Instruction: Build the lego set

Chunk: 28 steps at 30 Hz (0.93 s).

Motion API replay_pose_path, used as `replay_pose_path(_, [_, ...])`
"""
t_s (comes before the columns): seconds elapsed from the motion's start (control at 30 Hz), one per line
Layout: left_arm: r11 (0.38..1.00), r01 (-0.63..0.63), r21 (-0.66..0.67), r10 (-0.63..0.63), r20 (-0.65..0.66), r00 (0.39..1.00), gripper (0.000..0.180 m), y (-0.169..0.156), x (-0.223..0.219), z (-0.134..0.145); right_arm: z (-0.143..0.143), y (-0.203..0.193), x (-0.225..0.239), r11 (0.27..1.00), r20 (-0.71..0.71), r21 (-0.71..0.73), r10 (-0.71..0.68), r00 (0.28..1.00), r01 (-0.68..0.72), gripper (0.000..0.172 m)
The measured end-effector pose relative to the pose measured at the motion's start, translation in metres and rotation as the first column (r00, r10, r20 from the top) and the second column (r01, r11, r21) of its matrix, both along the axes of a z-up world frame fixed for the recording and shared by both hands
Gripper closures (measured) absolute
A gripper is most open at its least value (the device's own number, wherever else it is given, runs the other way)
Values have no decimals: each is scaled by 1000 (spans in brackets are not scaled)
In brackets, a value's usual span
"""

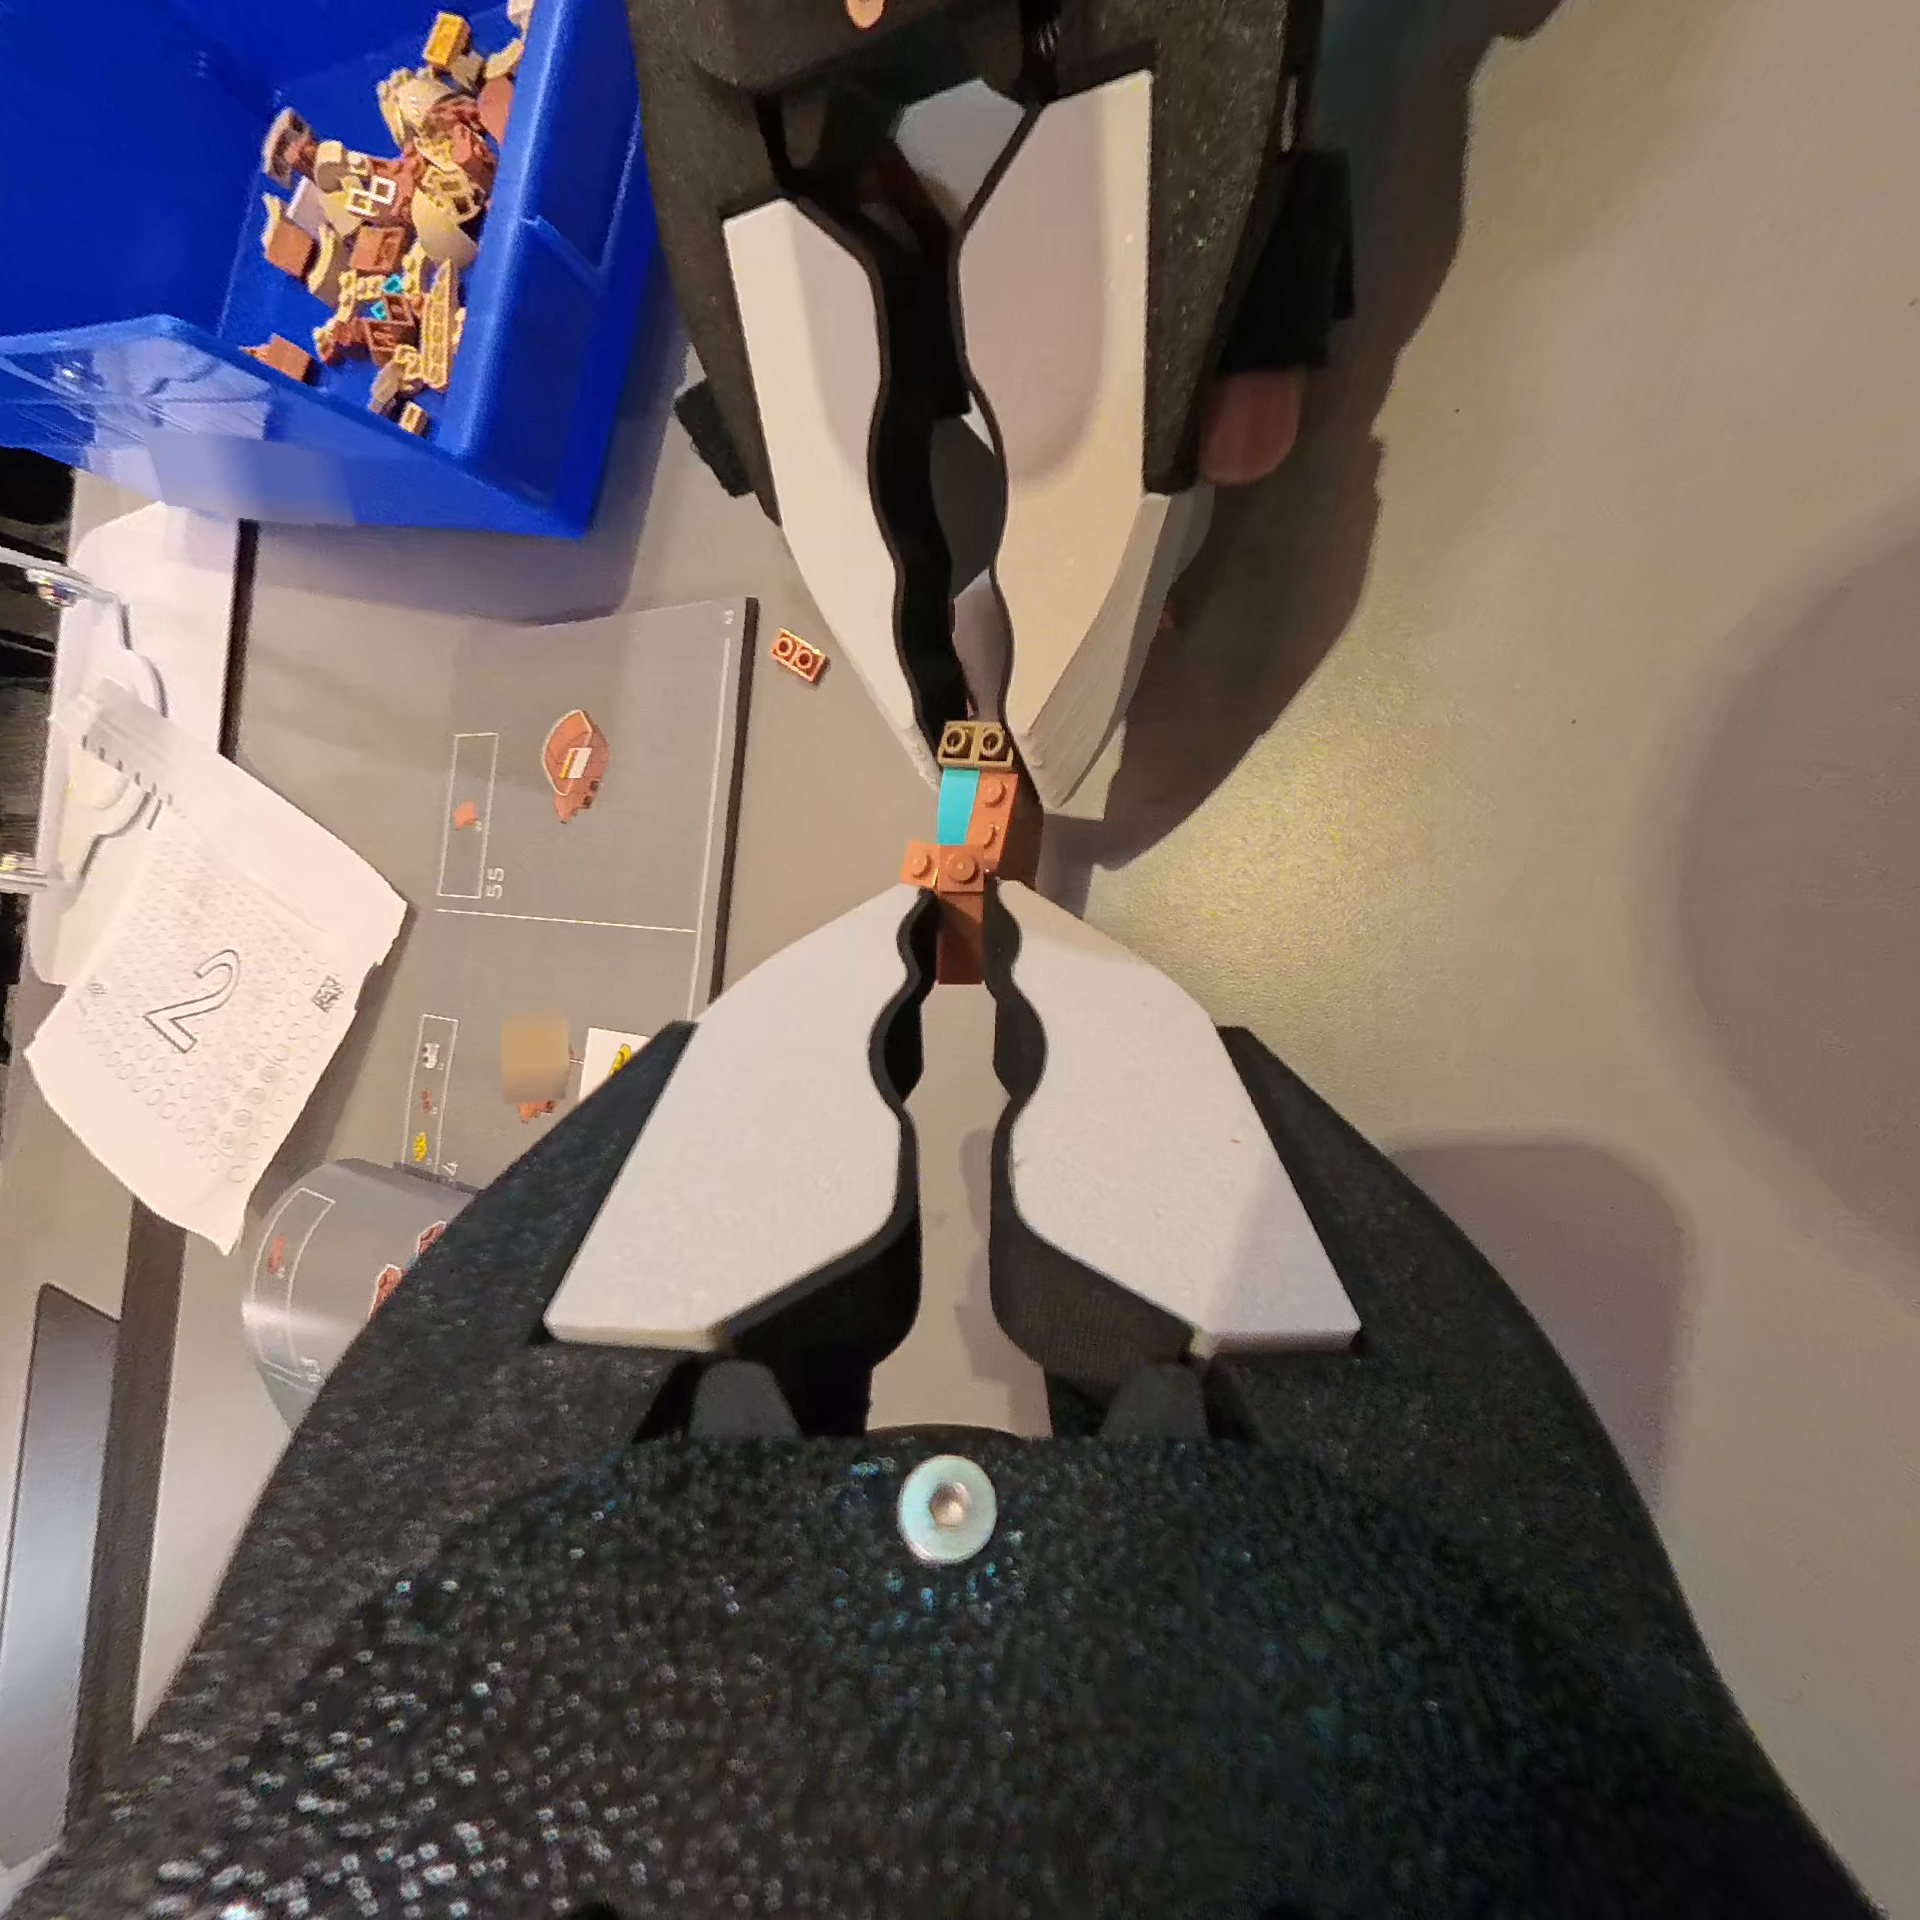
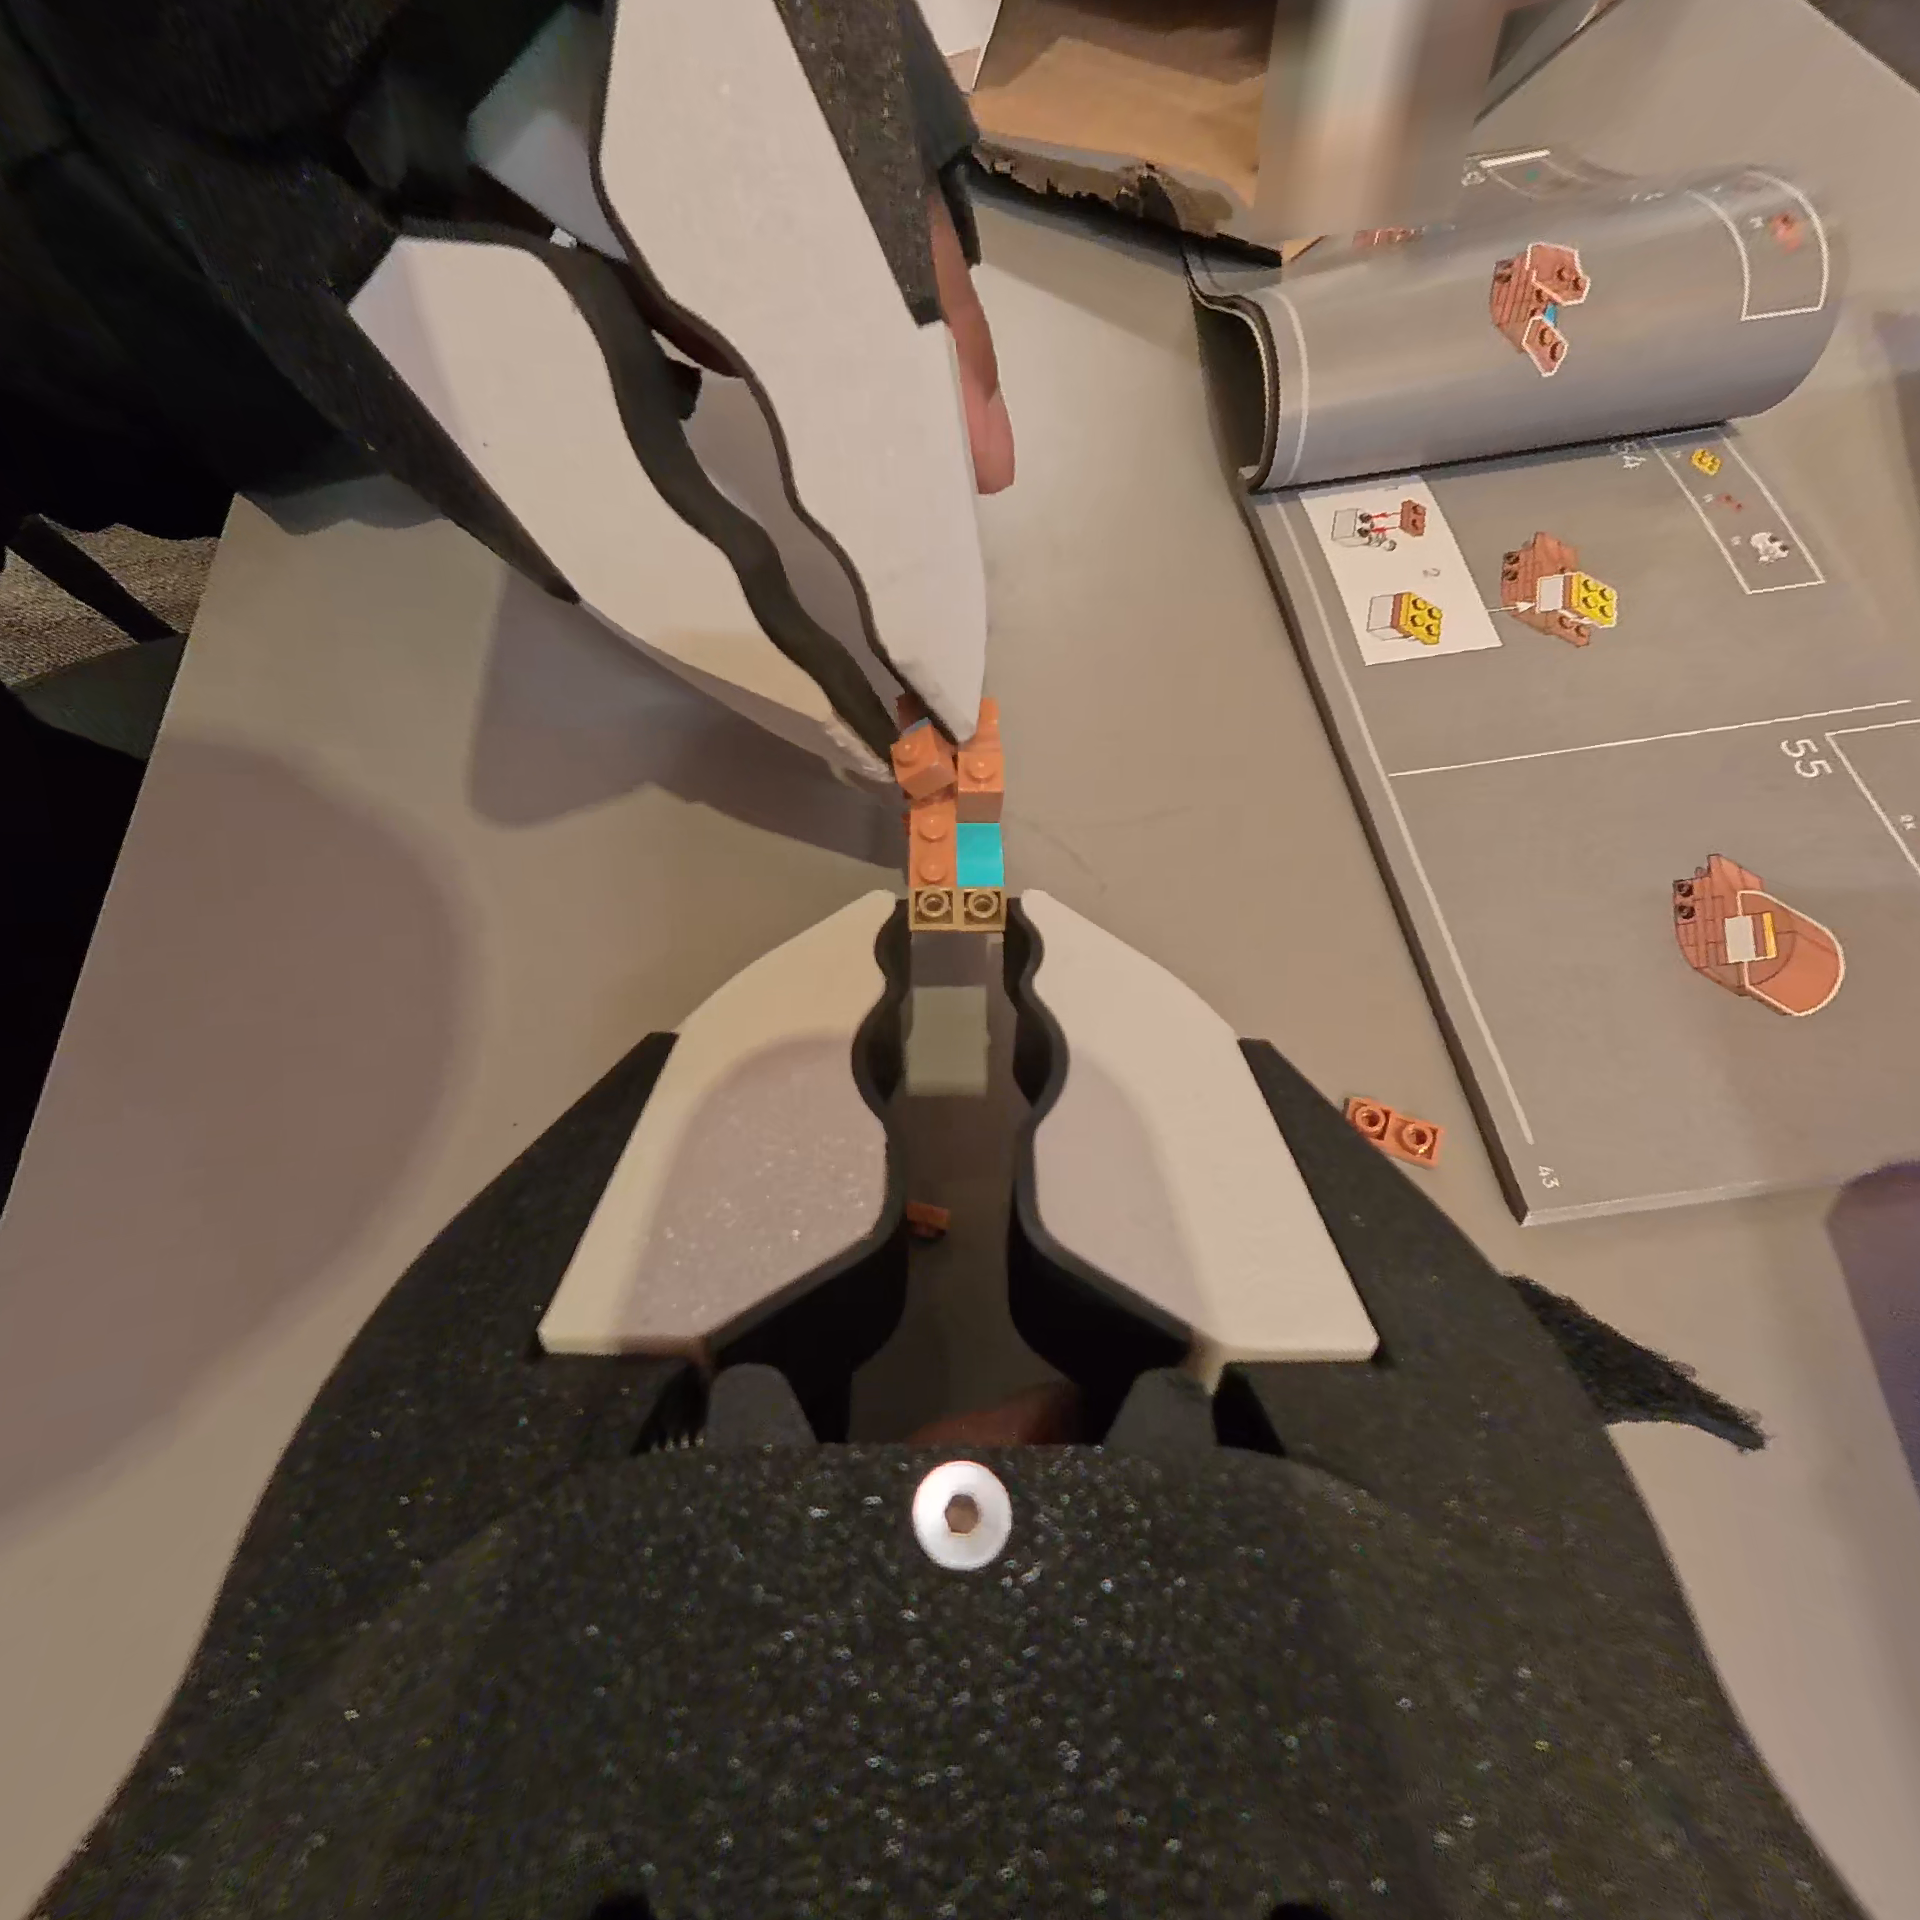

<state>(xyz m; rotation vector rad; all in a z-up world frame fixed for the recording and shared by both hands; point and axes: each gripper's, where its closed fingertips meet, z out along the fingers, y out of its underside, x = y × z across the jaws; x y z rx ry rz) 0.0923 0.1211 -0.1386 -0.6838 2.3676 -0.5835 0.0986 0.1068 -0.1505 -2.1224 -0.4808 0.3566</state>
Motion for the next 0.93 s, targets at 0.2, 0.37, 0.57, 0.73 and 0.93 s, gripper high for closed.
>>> replay_pose_path(0.2, [1000,1,-12,-1,-1,1000,173,0,-1,-1,0,0,0,1000,0,-2,5,1000,-5,155])
replay_pose_path(0.37, [1000,0,-9,0,6,1000,173,-1,0,0,0,0,0,1000,-2,-3,4,1000,-4,155])
replay_pose_path(0.57, [1000,-11,-7,11,16,1000,169,0,1,0,0,-1,0,1000,-4,-5,6,1000,-6,155])
replay_pose_path(0.73, [1000,-19,-6,19,23,1000,165,1,2,1,-1,-1,0,1000,-6,-6,8,1000,-8,155])
replay_pose_path(0.93, [999,-12,-36,13,6,1000,166,0,0,0,-1,-1,-1,1000,-1,-5,15,1000,-15,155])
